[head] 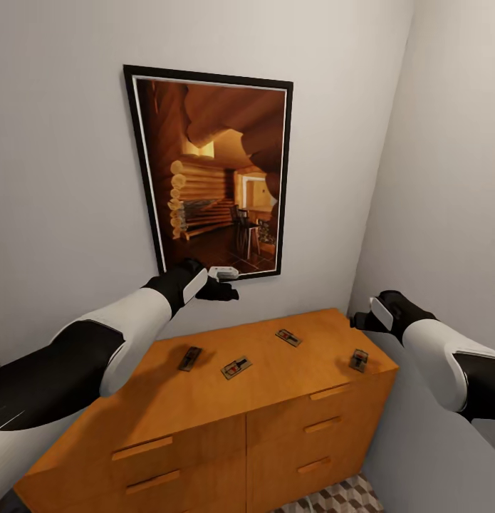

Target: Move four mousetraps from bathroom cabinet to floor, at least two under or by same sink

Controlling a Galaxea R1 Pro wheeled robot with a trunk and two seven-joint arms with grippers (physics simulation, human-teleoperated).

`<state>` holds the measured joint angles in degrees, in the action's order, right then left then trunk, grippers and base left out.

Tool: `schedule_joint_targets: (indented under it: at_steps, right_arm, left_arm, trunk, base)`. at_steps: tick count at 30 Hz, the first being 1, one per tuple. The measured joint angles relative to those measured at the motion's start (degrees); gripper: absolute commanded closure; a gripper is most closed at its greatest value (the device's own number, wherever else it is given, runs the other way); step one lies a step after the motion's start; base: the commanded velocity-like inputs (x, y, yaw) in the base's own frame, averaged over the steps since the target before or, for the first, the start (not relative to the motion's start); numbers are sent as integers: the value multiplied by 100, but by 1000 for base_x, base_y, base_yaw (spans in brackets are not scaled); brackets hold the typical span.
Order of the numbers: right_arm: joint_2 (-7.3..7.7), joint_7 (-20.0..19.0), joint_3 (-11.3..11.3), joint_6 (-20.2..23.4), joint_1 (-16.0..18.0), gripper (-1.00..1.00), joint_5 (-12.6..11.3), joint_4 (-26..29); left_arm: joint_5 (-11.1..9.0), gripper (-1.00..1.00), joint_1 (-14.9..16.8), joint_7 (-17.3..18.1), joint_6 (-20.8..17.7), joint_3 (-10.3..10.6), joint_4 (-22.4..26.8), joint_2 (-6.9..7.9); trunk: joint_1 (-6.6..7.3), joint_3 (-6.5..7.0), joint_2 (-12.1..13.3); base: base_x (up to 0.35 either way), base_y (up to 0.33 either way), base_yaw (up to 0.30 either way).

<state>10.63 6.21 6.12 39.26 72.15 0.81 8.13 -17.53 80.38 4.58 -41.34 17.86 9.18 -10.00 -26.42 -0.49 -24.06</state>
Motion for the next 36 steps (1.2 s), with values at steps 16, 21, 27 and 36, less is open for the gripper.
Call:
schedule_joint_targets:
  at_steps: [16,21,27,36]
  right_arm:
    - [-61,7,13,2,0,-100,-31,-63]
    - [-102,34,26,35,0,-100,-57,-120]
    - [-122,44,49,54,0,-100,-92,-202]
    - [-124,47,64,40,2,-100,-102,-229]
  left_arm:
    - [-8,-100,2,0,0,0,-8,0]
    - [2,-100,6,2,0,-1,-7,0]
    - [4,-100,2,1,90,1,-8,0]
    - [12,-100,0,15,232,0,-11,0]
  trunk:
    - [0,0,0]
    - [0,0,0]
    - [0,0,0]
    - [0,0,0]
  base:
    - [0,0,-7]
    - [0,0,0]
    - [0,0,0]
    - [0,0,0]
